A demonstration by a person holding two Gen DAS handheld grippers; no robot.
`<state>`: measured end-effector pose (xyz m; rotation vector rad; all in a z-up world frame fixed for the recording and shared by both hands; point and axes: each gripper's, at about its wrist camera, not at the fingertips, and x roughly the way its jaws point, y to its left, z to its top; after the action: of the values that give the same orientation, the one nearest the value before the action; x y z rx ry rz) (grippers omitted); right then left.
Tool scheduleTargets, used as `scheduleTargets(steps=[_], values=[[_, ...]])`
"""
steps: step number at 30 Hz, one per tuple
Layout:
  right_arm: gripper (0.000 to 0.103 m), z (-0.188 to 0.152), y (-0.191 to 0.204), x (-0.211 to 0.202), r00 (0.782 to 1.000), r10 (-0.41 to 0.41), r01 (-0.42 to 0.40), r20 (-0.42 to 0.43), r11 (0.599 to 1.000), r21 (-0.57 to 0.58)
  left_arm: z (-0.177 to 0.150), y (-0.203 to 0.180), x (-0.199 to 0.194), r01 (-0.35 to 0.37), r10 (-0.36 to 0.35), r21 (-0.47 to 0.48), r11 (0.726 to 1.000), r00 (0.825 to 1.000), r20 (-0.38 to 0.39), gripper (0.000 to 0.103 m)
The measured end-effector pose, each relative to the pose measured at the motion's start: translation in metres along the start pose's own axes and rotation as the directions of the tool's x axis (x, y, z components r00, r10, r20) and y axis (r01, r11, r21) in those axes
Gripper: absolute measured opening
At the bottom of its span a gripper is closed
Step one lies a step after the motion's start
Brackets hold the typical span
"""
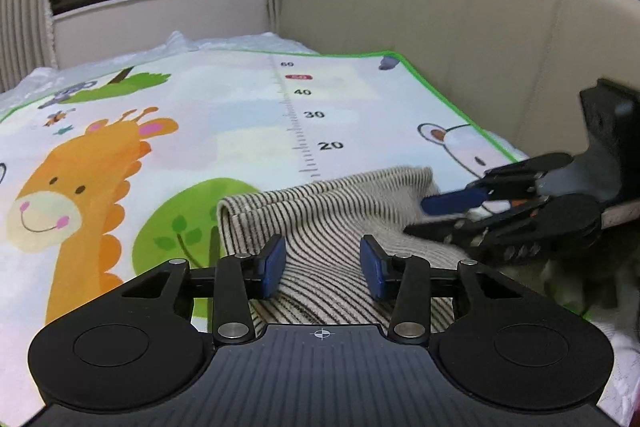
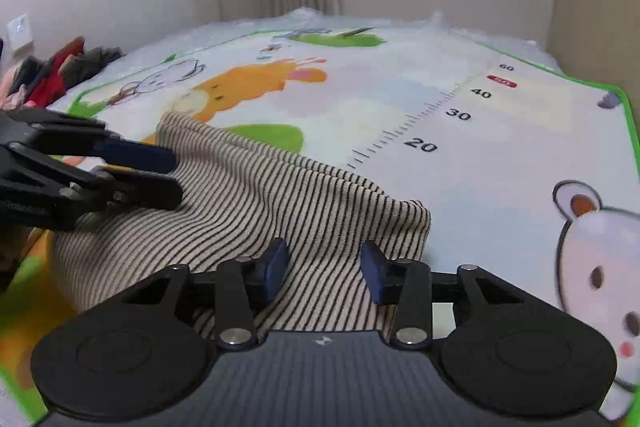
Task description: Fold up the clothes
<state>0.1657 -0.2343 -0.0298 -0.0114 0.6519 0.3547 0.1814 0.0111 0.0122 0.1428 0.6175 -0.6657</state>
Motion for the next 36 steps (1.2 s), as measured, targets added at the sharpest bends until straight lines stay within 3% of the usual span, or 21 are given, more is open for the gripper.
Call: scheduleTargets(steps=[4,8,10,12,15,19,21,24,26,28,30,32,34,36], values=[[0.042,0.010,0.010,-0.029,0.999,-0.027,0.027,0.020,1.000,-0.016,0.001,0.000,-0.002,0.006,-0.006,-0.005,1.000,1.000,0.002,0.046],[0.046,0.004,0.030,-0.071,0.989,0.125,-0.120,0.081,0.991,-0.056,0.000,0.004,0.000,0.012,-0.012,-0.019,1.000,1.000,0.004,0.047],[0.049,-0.006,0.039,-0.077,0.978,0.198,-0.195,0.059,0.979,-0.055,0.000,0.005,0.002,0.010,-0.010,-0.024,1.000,1.000,0.001,0.049],[0.051,-0.024,0.053,-0.062,0.989,0.145,-0.144,0.003,0.985,-0.099,0.000,0.004,0.004,0.003,-0.003,-0.021,1.000,1.000,-0.005,0.048],[0.053,-0.034,0.053,-0.051,0.993,0.117,-0.115,0.015,0.988,-0.101,0.001,-0.004,0.005,-0.030,0.030,0.017,0.999,0.999,-0.011,0.049],[0.053,-0.026,0.049,-0.065,0.992,0.124,-0.124,0.013,0.991,-0.043,0.005,-0.003,0.007,-0.036,0.037,0.017,0.999,0.999,-0.019,0.049],[0.057,-0.026,0.043,-0.080,0.982,0.186,-0.186,0.011,0.981,0.062,0.005,-0.003,0.008,-0.039,0.039,0.013,0.999,0.999,-0.019,0.049],[0.075,-0.037,0.030,-0.095,0.945,0.326,-0.314,0.009,0.902,0.295,0.005,-0.002,0.009,-0.036,0.036,0.003,0.999,0.999,-0.019,0.049],[0.078,-0.049,0.019,-0.094,0.915,0.403,-0.366,0.016,0.814,0.451,0.005,-0.001,0.009,-0.036,0.036,-0.002,0.999,0.999,-0.021,0.049],[0.078,-0.066,0.010,-0.080,0.900,0.436,-0.362,0.027,0.711,0.603,0.006,-0.002,0.008,-0.040,0.040,-0.004,0.999,0.999,-0.024,0.049],[0.078,-0.083,-0.002,-0.060,0.910,0.412,-0.311,0.045,0.607,0.732,0.006,-0.003,0.007,-0.045,0.045,-0.001,0.999,0.999,-0.027,0.049],[0.077,-0.088,-0.007,-0.051,0.917,0.389,-0.305,0.085,0.548,0.779,0.006,-0.003,0.007,-0.046,0.046,-0.004,0.999,0.999,-0.028,0.049],[0.053,-0.084,-0.008,-0.054,0.930,0.353,-0.299,0.100,0.572,0.764,0.006,-0.002,0.006,-0.047,0.047,-0.007,0.999,0.998,-0.029,0.049],[0.036,-0.081,-0.012,-0.055,0.943,0.320,-0.278,0.097,0.588,0.760,0.006,-0.002,0.005,-0.046,0.045,-0.013,0.999,0.999,-0.029,0.050]])
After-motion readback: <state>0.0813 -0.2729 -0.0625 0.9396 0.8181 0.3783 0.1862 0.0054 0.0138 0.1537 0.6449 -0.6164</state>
